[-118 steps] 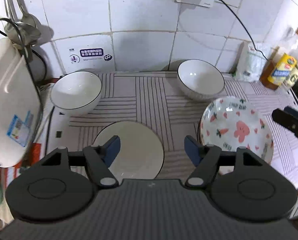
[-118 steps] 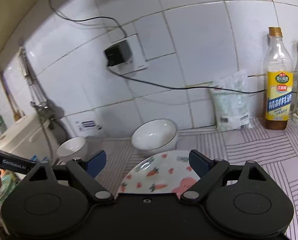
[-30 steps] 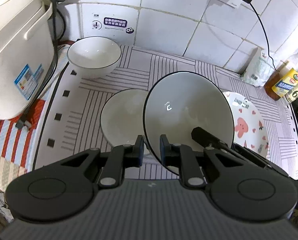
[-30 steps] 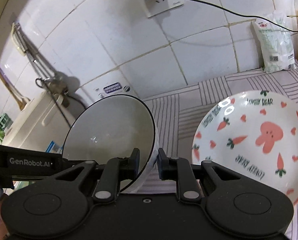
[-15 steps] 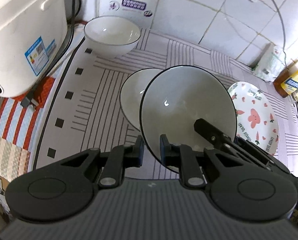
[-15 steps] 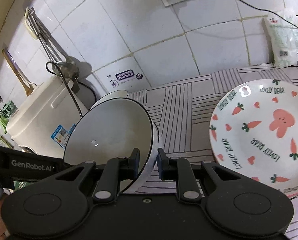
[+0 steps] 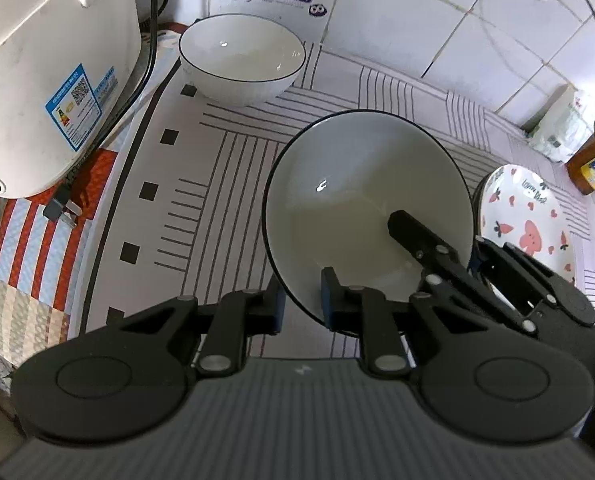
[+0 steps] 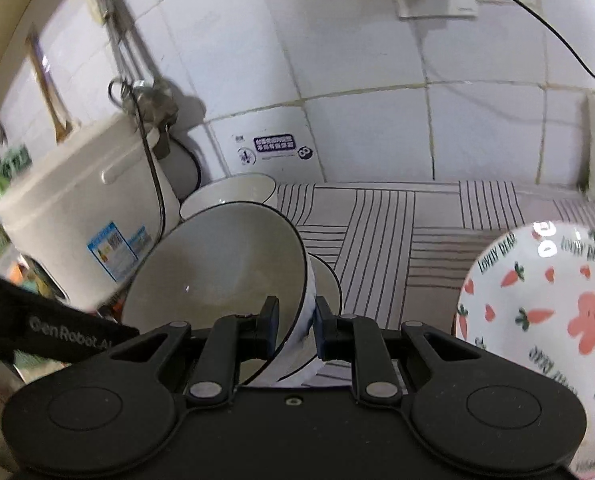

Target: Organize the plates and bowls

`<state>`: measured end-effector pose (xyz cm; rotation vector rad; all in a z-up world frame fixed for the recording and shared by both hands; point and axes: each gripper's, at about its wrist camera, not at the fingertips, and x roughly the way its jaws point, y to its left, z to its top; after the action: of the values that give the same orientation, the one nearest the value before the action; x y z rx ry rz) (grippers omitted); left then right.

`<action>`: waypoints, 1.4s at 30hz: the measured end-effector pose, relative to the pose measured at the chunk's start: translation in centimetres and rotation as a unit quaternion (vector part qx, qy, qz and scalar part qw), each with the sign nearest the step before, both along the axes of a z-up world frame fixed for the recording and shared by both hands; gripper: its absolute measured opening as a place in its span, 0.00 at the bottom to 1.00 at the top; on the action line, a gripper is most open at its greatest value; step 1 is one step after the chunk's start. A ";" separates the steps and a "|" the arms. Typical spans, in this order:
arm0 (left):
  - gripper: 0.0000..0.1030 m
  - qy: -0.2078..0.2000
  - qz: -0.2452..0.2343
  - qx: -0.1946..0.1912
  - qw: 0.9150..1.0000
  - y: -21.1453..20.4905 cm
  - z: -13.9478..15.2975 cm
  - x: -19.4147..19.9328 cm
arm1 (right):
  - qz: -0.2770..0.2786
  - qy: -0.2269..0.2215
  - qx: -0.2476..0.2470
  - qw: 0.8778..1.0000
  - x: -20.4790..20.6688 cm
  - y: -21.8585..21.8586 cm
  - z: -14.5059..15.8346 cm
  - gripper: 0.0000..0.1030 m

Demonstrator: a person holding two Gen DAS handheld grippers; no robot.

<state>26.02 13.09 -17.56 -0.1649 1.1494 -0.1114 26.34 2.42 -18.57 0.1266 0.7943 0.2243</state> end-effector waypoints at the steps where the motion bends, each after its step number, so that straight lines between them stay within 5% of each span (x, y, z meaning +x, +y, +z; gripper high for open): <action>1: 0.16 0.008 -0.005 0.004 1.000 -0.1 -0.1 0.3 | 0.007 -0.002 -0.019 1.000 0.1 0.4 -0.2 0.21; 4: 0.17 0.023 -0.013 0.012 1.000 -0.1 -0.4 1.2 | 0.022 -0.002 -0.058 0.998 0.2 1.2 -0.7 0.21; 18: 0.18 0.041 -0.024 -0.004 0.999 0.8 -1.5 2.7 | 0.039 0.014 -0.086 0.995 1.8 1.7 -1.2 0.23; 30: 0.18 0.042 -0.025 -0.009 0.999 0.9 -1.8 2.9 | 0.055 -0.023 -0.161 0.985 0.9 3.1 -0.9 0.23; 34: 0.18 0.035 -0.026 -0.003 0.999 0.9 -1.8 3.0 | 0.058 -0.035 -0.199 0.978 0.8 3.9 -1.6 0.33; 42: 0.18 0.025 -0.032 -0.014 0.999 1.7 -0.7 2.8 | 0.048 -0.025 -0.132 0.990 1.1 1.7 -0.7 0.33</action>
<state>28.81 14.78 -18.23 -0.1568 1.2037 -0.1803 27.45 4.12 -19.27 -0.1669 0.7741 0.2099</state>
